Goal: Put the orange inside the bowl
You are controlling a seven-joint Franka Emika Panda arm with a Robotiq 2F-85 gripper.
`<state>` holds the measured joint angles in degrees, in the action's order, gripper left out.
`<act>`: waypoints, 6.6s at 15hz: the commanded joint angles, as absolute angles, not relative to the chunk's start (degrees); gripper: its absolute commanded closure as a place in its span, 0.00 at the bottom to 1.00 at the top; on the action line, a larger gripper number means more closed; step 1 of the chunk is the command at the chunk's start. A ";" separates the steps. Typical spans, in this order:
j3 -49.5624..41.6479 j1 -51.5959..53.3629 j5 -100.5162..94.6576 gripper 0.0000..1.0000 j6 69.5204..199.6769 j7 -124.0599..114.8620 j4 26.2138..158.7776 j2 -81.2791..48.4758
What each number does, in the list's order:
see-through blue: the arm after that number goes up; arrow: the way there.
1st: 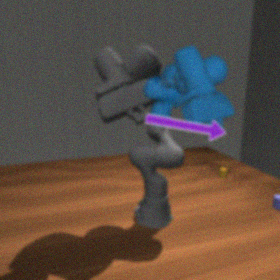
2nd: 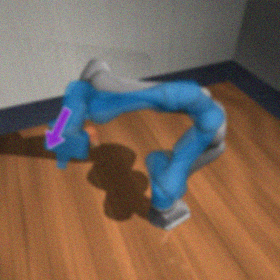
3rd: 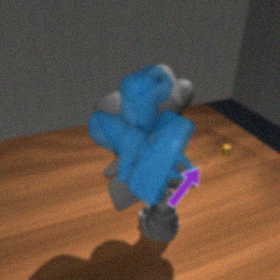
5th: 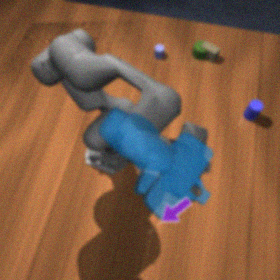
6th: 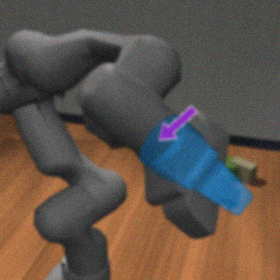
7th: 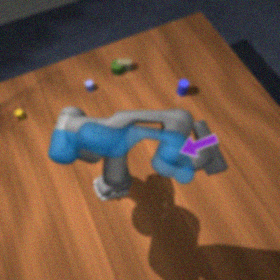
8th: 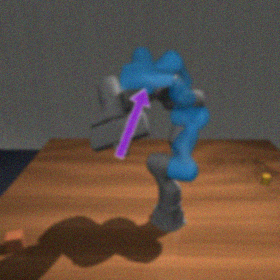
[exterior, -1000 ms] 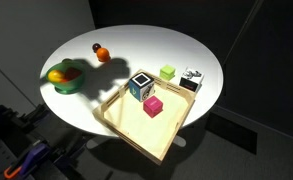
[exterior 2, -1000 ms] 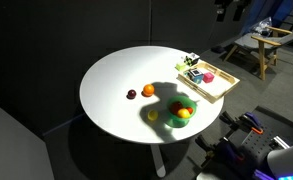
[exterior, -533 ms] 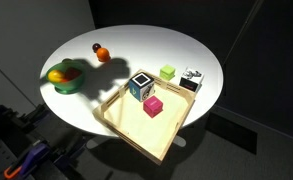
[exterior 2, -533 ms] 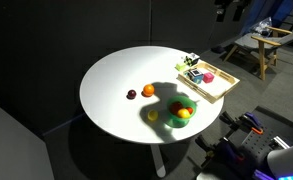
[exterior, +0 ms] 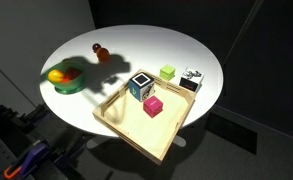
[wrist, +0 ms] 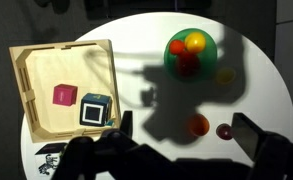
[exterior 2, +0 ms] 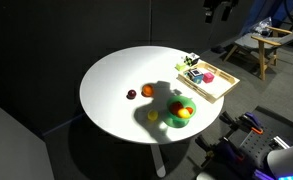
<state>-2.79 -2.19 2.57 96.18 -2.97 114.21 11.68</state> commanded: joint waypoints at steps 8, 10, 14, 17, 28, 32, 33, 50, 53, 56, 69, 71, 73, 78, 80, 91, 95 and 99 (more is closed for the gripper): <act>0.71 -0.11 -2.05 0.00 103.81 -3.04 107.73 1.08; 0.93 0.28 -2.32 0.00 105.58 -2.87 106.14 -1.97; 1.36 1.26 -4.03 0.00 108.73 -2.77 102.70 -8.22; 1.51 2.12 -4.78 0.00 109.53 -2.85 100.19 -12.18; 1.40 3.17 -5.16 0.00 109.79 -2.91 98.32 -15.58; 1.40 3.17 -5.16 0.00 109.78 -2.90 98.28 -15.58; 1.40 3.17 -5.16 0.00 109.78 -2.90 98.27 -15.58; 3.48 8.20 -5.75 0.00 113.07 -0.62 77.11 -36.88; 4.16 8.08 -4.38 0.00 109.82 -0.10 72.34 -41.16; 3.74 8.55 -4.76 0.00 110.51 -1.03 69.78 -44.70; 2.13 10.27 -5.71 0.00 117.63 -4.44 73.01 -48.62; 1.91 10.48 -5.67 0.00 117.11 -5.93 74.31 -47.80; 1.54 10.80 -5.85 0.00 116.32 -7.71 75.28 -47.15; 1.90 10.56 -5.56 0.00 116.37 -7.73 73.78 -48.91; 1.88 10.64 -5.57 0.00 116.33 -7.79 73.82 -48.97; 1.81 10.90 -5.86 0.00 116.58 -7.85 75.26 -48.40; 1.82 11.10 -5.97 0.00 117.22 -7.99 77.95 -46.94; 1.65 11.05 -5.96 0.00 118.16 -8.49 81.20 -45.53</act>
<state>2.15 10.79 -5.80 116.84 -7.85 76.47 -48.86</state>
